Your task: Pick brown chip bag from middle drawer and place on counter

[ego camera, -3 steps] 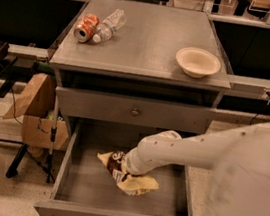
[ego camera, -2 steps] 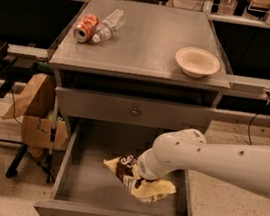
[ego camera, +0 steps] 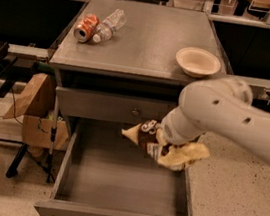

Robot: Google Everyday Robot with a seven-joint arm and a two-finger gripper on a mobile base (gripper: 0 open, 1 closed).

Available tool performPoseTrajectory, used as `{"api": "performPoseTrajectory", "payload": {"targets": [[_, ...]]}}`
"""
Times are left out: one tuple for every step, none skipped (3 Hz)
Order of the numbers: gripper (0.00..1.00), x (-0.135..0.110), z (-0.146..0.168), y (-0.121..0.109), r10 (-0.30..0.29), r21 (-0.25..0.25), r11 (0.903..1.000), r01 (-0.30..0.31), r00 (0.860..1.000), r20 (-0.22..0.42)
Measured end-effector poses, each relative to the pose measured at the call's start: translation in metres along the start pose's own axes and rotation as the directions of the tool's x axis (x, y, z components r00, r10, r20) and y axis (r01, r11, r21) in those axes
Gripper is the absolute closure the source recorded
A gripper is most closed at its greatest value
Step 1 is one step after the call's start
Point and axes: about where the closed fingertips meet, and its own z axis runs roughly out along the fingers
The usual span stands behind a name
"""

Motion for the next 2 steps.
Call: {"api": "performPoseTrajectory", "payload": {"targets": [[1.0, -0.049, -0.069, -0.041, -0.01, 0.08, 0.9968, 0.006, 0.999, 0.043], [1.0, -0.092, -0.123, -0.059, -0.029, 0.108, 0.994, 0.02, 0.997, 0.076]]}}
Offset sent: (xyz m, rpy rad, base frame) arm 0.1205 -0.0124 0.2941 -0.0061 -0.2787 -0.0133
